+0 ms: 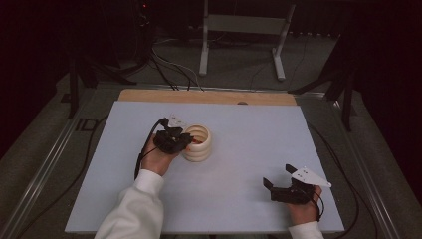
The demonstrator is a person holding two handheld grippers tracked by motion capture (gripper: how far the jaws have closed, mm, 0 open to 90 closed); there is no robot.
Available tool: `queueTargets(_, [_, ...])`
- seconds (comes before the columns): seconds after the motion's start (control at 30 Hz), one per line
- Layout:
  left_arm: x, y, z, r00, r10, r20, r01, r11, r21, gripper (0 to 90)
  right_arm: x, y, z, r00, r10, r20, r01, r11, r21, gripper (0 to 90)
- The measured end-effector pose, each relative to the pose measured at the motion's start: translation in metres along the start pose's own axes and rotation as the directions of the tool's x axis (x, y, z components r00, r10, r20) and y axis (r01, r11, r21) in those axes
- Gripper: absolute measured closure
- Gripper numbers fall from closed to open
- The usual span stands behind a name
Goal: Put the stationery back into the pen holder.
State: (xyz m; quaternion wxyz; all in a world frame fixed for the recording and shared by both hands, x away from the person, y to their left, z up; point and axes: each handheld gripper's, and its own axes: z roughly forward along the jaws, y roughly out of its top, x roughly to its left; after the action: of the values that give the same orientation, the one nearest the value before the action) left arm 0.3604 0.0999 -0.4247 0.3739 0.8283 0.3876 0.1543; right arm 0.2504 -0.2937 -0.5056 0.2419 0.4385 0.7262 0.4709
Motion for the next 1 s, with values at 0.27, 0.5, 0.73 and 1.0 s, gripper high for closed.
queueTargets(0.27, [0.001,0.000,0.001,0.9999,-0.009,-0.006,0.009,1.0000,0.000,80.2,0.000,0.000,0.000,1.0000,-0.001,0.001,0.001,1.000,0.002,0.4])
queueTargets(0.5, [0.002,-0.002,0.003,0.9997,-0.019,-0.017,0.019,0.9998,0.002,76.2,0.000,0.000,0.000,1.0000,-0.003,0.000,0.003,1.000,0.004,0.4])
queueTargets(0.73, [0.002,-0.002,0.004,0.9994,-0.026,-0.022,0.026,0.9997,-0.004,55.8,0.000,0.000,0.000,1.0000,0.001,0.001,-0.001,1.000,0.003,0.4])
queueTargets(1.0, [0.012,-0.007,-0.006,0.9935,-0.113,-0.012,0.111,0.9896,-0.091,35.9,0.000,0.000,0.000,1.0000,0.001,0.002,-0.001,1.000,0.003,0.4])
